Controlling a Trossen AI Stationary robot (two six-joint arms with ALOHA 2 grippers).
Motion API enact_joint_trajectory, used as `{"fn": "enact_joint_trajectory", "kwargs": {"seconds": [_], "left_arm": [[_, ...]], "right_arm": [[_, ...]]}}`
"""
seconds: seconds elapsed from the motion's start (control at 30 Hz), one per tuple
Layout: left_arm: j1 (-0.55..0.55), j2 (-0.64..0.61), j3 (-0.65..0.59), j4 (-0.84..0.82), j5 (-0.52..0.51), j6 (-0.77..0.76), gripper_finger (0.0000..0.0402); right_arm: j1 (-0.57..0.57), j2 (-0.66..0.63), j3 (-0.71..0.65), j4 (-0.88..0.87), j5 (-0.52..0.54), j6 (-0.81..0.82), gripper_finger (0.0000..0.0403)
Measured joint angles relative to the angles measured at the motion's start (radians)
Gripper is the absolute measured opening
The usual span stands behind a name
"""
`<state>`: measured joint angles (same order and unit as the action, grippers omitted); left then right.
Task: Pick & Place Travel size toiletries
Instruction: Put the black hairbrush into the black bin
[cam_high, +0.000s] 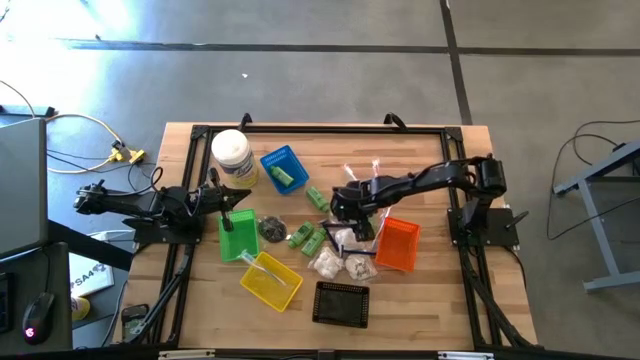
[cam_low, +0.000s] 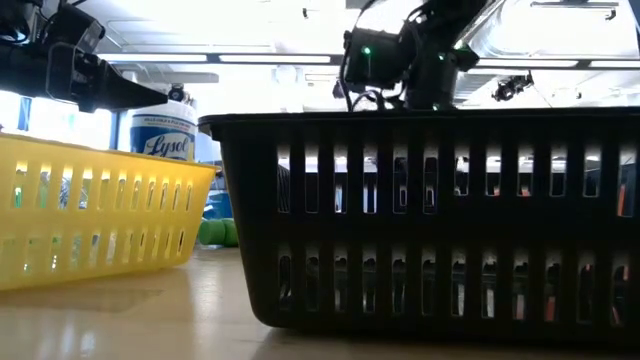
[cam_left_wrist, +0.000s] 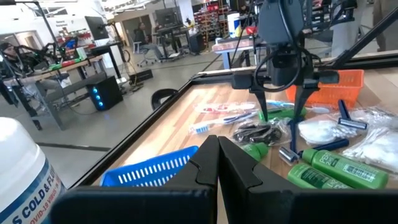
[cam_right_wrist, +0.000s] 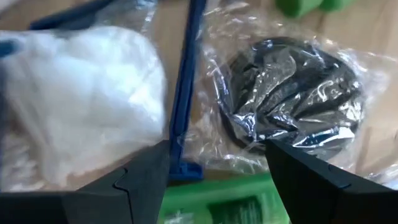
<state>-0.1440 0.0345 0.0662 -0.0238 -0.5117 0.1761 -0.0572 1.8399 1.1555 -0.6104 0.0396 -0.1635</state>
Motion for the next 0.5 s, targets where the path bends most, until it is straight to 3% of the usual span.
{"fn": "enact_joint_trajectory", "kwargs": {"seconds": [0.1,0.37,0.5], "left_arm": [[0.0,0.0,0.0,0.0,0.0,0.0,0.0],[0.0,0.0,0.0,0.005,-0.001,0.002,0.0],[0.0,0.0,0.0,0.005,-0.003,0.002,0.0]], "right_arm": [[0.006,-0.004,-0.023,0.073,0.069,0.007,0.0259],[0.003,-0.002,-0.026,0.129,0.075,-0.023,0.0257],[-0.005,-0.002,-0.026,0.13,0.079,-0.024,0.0227]]}}
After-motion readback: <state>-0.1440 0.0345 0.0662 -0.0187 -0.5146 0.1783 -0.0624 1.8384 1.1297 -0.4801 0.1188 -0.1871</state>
